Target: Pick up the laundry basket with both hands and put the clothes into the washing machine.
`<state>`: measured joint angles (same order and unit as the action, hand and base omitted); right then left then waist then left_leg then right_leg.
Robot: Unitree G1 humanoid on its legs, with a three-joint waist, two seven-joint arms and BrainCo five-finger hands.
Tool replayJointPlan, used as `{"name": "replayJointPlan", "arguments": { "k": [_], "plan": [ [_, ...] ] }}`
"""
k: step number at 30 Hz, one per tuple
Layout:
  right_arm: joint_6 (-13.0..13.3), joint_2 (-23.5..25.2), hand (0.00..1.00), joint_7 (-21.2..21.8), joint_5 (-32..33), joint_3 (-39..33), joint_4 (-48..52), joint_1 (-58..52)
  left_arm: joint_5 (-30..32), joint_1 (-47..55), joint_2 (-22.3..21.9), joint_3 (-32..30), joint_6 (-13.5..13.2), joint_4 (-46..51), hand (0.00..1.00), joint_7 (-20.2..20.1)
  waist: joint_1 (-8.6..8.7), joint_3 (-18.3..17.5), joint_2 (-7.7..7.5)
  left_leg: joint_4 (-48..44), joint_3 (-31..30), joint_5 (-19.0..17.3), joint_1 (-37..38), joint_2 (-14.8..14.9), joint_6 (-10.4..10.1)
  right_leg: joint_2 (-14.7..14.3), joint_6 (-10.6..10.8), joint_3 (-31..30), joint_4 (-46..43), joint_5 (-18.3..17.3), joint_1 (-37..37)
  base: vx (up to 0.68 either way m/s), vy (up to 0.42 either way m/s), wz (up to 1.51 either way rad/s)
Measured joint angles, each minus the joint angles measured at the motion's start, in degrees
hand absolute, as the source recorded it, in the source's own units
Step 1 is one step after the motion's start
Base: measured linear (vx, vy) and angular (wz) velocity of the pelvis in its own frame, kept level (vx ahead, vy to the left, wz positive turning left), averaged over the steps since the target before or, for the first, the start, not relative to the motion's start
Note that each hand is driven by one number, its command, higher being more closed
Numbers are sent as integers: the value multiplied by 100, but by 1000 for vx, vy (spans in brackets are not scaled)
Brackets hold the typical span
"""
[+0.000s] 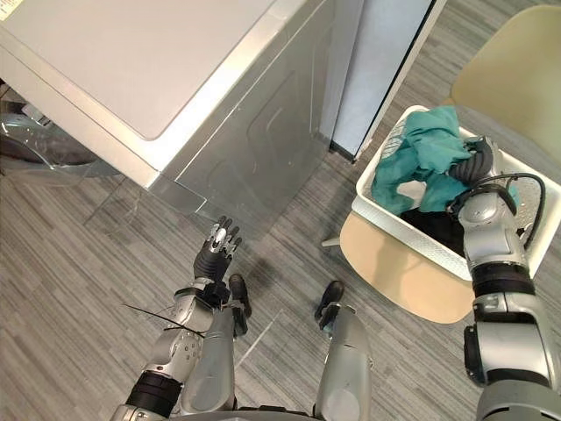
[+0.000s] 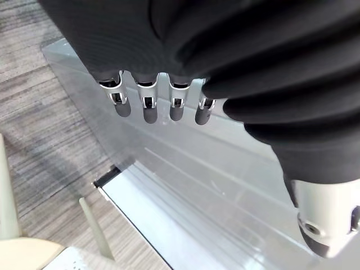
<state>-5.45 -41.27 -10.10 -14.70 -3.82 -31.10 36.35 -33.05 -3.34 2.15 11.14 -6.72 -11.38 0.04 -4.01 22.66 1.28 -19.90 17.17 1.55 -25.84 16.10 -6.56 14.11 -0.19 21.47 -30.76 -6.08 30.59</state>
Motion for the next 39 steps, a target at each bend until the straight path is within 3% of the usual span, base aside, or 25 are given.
{"name": "replayJointPlan", "arguments": {
  "k": [13, 19, 20, 22, 24, 31, 35, 36, 37, 39],
  "plan": [
    [-200, 299, 100, -260, -413, -1438, 1946, -586, 293, 123, 55, 188, 28, 1, 0, -99, 1, -169, -241, 58, 59, -122, 476, 35, -22, -88, 104, -3, 219, 24, -505, 3, 4, -3],
    [-197, 670, 100, -482, -798, -2065, 2373, -1186, 1193, 714, 289, 137, 25, 94, 0, -298, 62, -812, -240, 74, -95, -332, 897, -50, -46, -120, 218, 47, 411, -55, -1050, 78, 14, 4],
    [-197, 804, 100, -480, -854, -2118, 2594, -1261, 1318, 848, 319, -39, 24, 237, 0, -363, 153, -849, -245, 79, -145, -364, 1003, -75, -49, -120, 217, 73, 468, -53, -1210, 85, 28, 10],
    [-183, 941, 100, -473, -977, -2143, 3007, -1444, 1439, 985, 363, -304, 21, 379, 0, -376, 176, -962, -241, 93, -146, -440, 1155, -98, -59, -123, 236, 103, 559, -48, -1385, 60, 45, 2],
    [-84, 1231, 100, -467, -1065, -2256, 3472, -1704, 1695, 1236, 471, -446, 19, 574, 0, -509, 191, -1216, -239, 129, -180, -485, 1286, -106, -54, -157, 284, 179, 751, -17, -1626, 85, 46, 5],
    [285, 1845, 100, -466, -1070, -2313, 4415, -2043, 2378, 1487, 488, -494, 5, 1581, 0, -586, 134, -1411, -249, -24, -448, -583, 1352, -6, -73, -316, 309, 409, 1084, 56, -2101, 32, 20, 14],
    [488, 2300, 100, -472, -1066, -1989, 4852, -2297, 2533, 1433, 551, -765, -285, 2665, 0, -341, 12, -1460, -253, -817, -464, -1088, 1266, 443, -55, -502, 241, 292, 1064, 78, -2206, -73, 41, -33],
    [532, 2348, 100, -471, -1065, -1871, 4961, -2323, 2536, 1370, 586, -807, -356, 2843, 0, -289, 9, -1470, -232, -1333, -626, -1237, 1135, 519, 113, -501, 201, 223, 1038, 120, -2146, -49, 119, -50],
    [611, 2450, 100, -464, -1062, -1701, 5019, -2343, 2596, 1256, 658, -848, -473, 2982, 0, -197, 1, -1473, -198, -2033, -1003, -1418, 1061, 553, 157, -516, 247, 60, 975, 176, -2122, -61, 193, -54],
    [706, 2515, 100, -459, -1061, -1619, 5123, -2537, 2773, 926, 798, -680, -573, 3000, 0, -99, 116, -1564, -50, -2188, -1574, -1676, 1129, 460, -248, -497, 402, -19, 1012, 325, -2122, -75, 290, -26]
  ]
}}
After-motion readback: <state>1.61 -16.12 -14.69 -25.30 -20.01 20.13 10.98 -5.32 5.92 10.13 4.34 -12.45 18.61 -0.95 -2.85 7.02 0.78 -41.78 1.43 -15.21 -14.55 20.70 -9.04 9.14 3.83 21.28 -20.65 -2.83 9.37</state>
